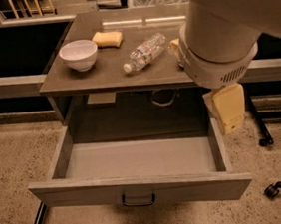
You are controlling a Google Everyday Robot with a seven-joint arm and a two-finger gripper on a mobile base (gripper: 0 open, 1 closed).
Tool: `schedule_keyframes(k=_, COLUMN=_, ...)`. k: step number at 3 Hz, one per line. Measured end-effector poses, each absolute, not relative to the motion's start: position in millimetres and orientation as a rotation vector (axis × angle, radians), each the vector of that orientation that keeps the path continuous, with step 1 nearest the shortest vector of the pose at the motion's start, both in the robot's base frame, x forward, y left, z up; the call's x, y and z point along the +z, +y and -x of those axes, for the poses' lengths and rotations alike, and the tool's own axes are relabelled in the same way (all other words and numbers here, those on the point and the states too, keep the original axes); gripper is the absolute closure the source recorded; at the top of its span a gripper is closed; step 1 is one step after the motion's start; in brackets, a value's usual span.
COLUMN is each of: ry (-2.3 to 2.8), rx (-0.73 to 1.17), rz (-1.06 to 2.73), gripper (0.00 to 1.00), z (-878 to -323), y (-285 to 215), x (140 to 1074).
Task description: Place water bottle into top drawer
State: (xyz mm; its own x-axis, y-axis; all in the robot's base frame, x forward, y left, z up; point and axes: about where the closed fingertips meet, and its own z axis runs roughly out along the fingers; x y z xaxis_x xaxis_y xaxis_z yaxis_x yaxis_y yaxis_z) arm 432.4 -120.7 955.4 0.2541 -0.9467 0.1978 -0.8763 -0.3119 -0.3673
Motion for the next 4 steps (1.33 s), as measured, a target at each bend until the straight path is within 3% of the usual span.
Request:
schedule_keyframes(k=1, ry=1.567, rx=-0.561, rz=2.401, gripper=0.0, z=-469, y=-114, x=966)
schedule_keyframes(k=2, ry=1.308, rx=-0.646, rz=2.477, gripper=0.0, z=-539, y=-107, x=966)
schedule_keyframes(k=4, ry=1.208, rx=-0.667, rz=2.533, gripper=0.0, z=-543, y=-105, x=965)
